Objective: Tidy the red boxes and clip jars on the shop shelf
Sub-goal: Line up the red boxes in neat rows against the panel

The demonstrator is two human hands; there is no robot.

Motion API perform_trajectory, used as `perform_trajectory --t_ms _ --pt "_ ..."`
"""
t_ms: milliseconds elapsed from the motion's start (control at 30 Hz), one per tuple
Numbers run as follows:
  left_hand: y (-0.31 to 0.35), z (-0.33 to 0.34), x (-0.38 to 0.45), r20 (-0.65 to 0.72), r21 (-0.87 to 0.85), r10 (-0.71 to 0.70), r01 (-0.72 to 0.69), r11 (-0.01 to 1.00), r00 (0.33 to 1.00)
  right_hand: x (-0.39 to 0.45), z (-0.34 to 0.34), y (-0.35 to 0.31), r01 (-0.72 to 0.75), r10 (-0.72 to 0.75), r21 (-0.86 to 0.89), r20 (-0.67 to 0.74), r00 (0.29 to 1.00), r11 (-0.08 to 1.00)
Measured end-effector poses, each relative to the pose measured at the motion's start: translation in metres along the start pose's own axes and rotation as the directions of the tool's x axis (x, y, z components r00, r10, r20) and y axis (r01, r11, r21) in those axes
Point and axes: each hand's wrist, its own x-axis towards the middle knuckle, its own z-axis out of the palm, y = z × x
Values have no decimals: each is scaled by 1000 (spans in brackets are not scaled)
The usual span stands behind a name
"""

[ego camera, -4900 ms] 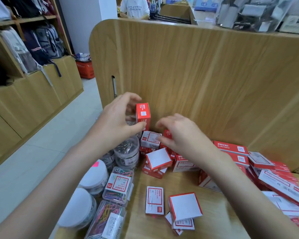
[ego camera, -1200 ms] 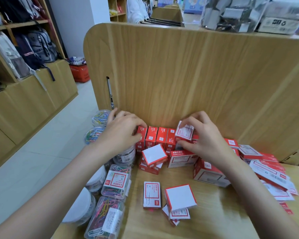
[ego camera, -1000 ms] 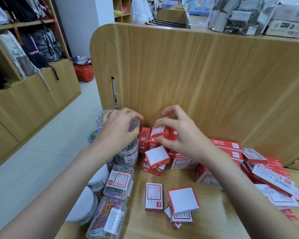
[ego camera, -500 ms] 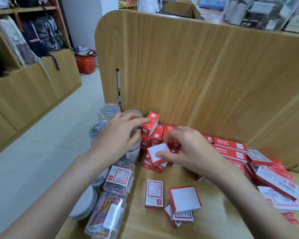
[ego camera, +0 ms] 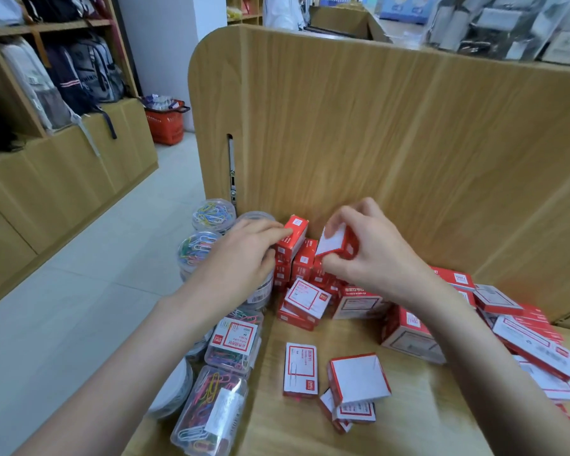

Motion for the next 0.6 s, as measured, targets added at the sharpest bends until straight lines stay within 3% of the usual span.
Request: perform_trajectory --t_ms 133,200,300,433,600 --pt "0 1 -1 -10 -15 1 -1 1000 1000 11 14 0 13 -11 -36 74 997 999" --pt "0 3 -1 -27 -28 -3 3 1000 1000 11 22 -2 26 -25 -36 25 999 999" --pt "2 5 -3 -13 -54 -36 36 998 999 7 28 -1 62 -65 -166 -14 998 984" --pt "1 5 -8 45 -33 0 2 999 999 -7 11 9 68 -78 -161 -63 995 985" --pt "-1 11 -11 102 68 70 -77 995 992 -32 21 21 319 -281 -273 170 945 908"
